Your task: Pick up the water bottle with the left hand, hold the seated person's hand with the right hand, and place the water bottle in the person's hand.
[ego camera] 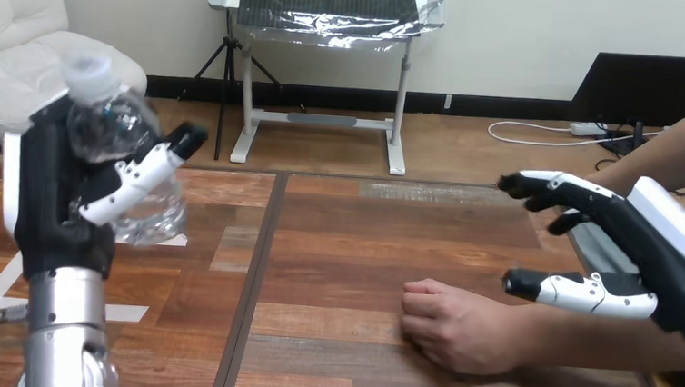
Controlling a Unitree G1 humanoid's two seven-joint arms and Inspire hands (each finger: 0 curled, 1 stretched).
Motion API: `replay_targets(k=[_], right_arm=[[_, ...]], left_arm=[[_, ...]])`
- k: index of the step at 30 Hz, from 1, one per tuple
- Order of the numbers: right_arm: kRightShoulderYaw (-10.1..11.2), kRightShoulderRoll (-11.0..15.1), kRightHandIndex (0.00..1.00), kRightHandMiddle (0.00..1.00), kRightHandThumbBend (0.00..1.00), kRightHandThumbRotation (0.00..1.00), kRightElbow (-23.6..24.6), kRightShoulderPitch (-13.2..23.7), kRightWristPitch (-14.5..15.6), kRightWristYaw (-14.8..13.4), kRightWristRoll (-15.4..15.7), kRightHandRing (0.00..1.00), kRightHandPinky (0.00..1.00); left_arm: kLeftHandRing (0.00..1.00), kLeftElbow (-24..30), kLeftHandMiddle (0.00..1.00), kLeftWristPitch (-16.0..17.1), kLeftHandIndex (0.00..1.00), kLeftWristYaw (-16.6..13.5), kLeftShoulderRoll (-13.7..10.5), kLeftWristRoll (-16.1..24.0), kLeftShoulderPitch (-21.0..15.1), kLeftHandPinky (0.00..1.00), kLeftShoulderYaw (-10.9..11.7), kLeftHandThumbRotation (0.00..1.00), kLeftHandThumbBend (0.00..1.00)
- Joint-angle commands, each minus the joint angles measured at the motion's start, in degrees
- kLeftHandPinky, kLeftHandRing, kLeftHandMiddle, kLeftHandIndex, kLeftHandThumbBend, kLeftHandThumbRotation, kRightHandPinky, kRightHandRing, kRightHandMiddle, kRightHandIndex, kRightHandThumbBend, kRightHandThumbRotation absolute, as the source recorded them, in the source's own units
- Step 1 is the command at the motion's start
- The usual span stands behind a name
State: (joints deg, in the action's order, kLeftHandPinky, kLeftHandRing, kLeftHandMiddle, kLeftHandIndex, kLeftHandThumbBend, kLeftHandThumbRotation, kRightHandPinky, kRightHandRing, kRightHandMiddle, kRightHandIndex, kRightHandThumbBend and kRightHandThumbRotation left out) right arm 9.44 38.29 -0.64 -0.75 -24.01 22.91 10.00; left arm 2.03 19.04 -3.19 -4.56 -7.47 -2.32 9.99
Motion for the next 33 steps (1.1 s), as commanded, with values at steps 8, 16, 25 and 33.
replay_targets(k=[8, 16, 25, 33], right_arm=[[-2.3, 5.2, 0.85, 0.86, 0.94, 0.52, -4.3, 7.0, 3.5, 3.0, 5.0, 0.84, 0.69], [-3.8, 7.3, 0.86, 0.87, 0.92, 0.45, -7.1, 9.5, 5.4, 5.0, 6.5, 0.85, 0.68], [-5.9, 9.3, 0.85, 0.87, 0.93, 0.43, -11.2, 12.5, 5.3, 6.8, 8.4, 0.87, 0.7], [-8.0, 10.9, 0.87, 0.89, 0.97, 0.43, -14.1, 14.7, 5.6, 7.9, 11.4, 0.9, 0.74]], left_arm=[[0.24, 6.3, 0.29, -1.9, 0.32, 1.3, 0.7, -1.2, -1.4, 0.18, -0.7, 0.0, 0.76], [0.23, 6.9, 0.29, -1.5, 0.32, 2.4, 0.6, -0.8, -1.2, 0.17, -0.6, 0.0, 0.74], [0.22, 7.7, 0.28, -1.5, 0.31, 2.5, 0.6, 0.2, -1.0, 0.16, -0.8, 0.0, 0.73], [0.22, 7.7, 0.28, -1.1, 0.31, 3.1, 0.7, -0.3, -0.8, 0.16, -0.8, 0.0, 0.7]])
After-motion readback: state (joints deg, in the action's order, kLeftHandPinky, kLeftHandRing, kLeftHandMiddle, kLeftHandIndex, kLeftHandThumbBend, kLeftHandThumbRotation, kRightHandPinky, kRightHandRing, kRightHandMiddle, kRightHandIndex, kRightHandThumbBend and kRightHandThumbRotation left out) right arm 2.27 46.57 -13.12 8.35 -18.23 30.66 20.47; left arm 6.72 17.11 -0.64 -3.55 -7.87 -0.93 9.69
